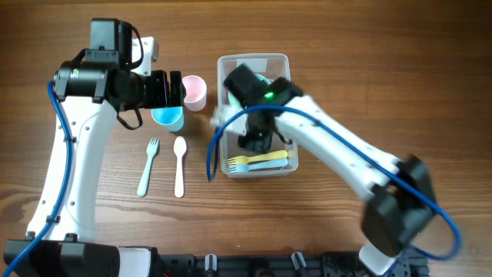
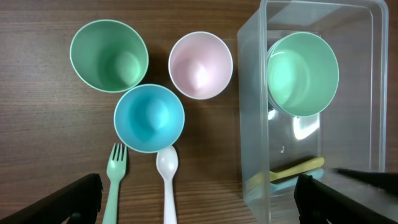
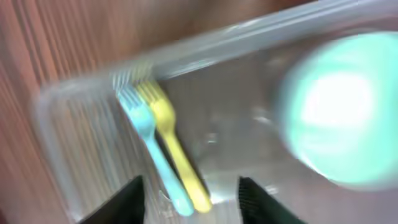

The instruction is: Pack container

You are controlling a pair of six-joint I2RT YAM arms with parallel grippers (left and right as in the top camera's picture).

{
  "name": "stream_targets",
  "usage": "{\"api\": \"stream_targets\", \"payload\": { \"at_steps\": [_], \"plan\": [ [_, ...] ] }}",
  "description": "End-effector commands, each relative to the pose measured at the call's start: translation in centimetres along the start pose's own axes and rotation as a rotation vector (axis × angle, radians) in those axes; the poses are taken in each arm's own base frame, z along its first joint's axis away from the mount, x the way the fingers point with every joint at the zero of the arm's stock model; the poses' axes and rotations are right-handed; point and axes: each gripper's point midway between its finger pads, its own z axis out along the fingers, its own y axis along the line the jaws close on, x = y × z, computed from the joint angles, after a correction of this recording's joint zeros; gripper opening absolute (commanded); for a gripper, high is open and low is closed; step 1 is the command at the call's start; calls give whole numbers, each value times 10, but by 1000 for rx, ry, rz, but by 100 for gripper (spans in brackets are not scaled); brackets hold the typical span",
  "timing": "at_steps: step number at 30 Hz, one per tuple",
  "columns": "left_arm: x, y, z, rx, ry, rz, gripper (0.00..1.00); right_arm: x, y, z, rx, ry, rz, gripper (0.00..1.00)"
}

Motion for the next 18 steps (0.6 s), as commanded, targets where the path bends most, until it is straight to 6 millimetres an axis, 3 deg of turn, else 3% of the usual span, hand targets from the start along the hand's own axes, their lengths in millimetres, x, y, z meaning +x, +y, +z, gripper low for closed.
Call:
{"api": "stream_targets", "payload": {
  "at_steps": [1,2,3,5,6,7,10,12,15,16,18],
  "plan": [
    [-4,-3,-3,4,-13,25,100,7,-47,-146,241,-322,425,65],
    [-4,-3,-3,4,-13,25,100,23,-58,-170,280,-372,544,70],
    [-4,-3,-3,4,-13,25,100,61,-76,-207,354,-442,758,77],
    [-4,-3,-3,4,-13,25,100,123,-97,-242,461,-491,1031,77],
    [-4,-3,-3,4,-13,25,100,184,-109,-261,551,-482,1250,80],
    [-4,-3,-3,4,-13,25,100,208,-111,-264,578,-466,1341,81],
    [-4,-3,-3,5,-14,25,100,270,-114,-243,574,-393,1640,95],
    [-8,-3,-3,6,-31,29,100,299,-115,-206,519,-302,1773,100],
    [-2,-10,-3,45,-6,14,100,312,-119,-167,437,-198,1816,100],
    [11,-13,-4,69,52,1,100,314,-121,-159,418,-174,1824,100],
    [9,-16,-4,85,41,4,100,318,-124,-146,388,-135,1836,100]
  ]
}}
